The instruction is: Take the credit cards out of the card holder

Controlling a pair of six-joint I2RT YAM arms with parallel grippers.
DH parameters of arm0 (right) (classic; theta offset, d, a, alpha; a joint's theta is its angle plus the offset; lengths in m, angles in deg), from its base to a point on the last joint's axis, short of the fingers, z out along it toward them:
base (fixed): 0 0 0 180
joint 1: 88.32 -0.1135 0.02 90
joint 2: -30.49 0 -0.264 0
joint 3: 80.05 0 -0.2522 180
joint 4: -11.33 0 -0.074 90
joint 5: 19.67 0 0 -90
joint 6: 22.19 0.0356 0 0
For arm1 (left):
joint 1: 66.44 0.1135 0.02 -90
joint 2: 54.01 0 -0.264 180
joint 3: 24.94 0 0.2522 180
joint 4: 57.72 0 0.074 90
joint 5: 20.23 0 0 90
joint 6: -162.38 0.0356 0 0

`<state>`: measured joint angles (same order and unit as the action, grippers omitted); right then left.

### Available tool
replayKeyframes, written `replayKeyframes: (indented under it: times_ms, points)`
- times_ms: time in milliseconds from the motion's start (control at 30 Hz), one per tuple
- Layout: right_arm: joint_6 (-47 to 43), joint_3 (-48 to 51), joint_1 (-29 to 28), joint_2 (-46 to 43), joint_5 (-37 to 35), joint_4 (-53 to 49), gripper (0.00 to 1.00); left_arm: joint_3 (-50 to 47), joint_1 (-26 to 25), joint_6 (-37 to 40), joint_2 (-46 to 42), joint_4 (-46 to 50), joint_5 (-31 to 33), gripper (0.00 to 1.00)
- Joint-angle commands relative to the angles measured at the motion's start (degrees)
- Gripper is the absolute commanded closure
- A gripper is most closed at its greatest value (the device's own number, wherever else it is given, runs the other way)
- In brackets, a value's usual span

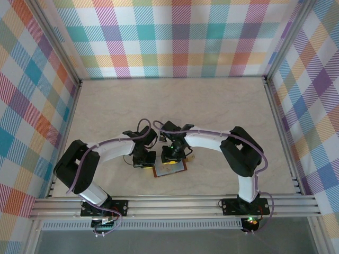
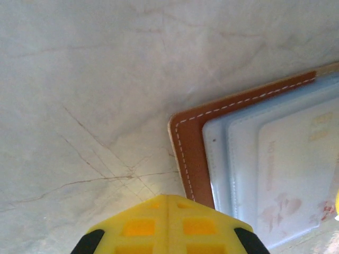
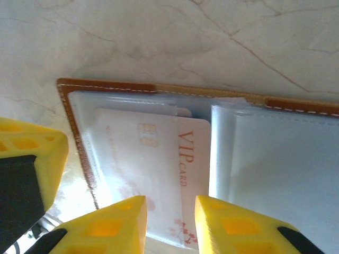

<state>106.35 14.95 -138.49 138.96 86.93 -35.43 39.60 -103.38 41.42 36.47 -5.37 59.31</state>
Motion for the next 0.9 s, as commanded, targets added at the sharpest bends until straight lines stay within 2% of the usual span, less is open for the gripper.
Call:
replayKeyframes:
  times_ms: [0,200,333,467,867]
  points:
    - [0.9,2.0,1.3,-3.3,3.0,1.6,0.69,2.7,-0.4,1.0,-2.4,2.0,1.4,1.0]
    - [0.9,4.5,3.8,-4.1,6.3,4.5,0.68,3.1,-1.2,-1.2,-3.5,-1.1,-4.4,1.0]
    - [-0.5,3.9,4.4,-3.0,8.5,3.9,0.68,3.0,-2.8,-2.2,-0.8,-2.5,-5.4,1.0]
    - [-1.3,3.8,5.0,-2.1,9.0,3.7,0.68,1.5,-3.2,-2.3,1.6,-3.3,-5.2,1.0]
    - [-3.0,3.4,5.6,2.1,11.4,4.3,0.68,-0.5,-3.7,0.0,5.1,-0.1,1.1,1.0]
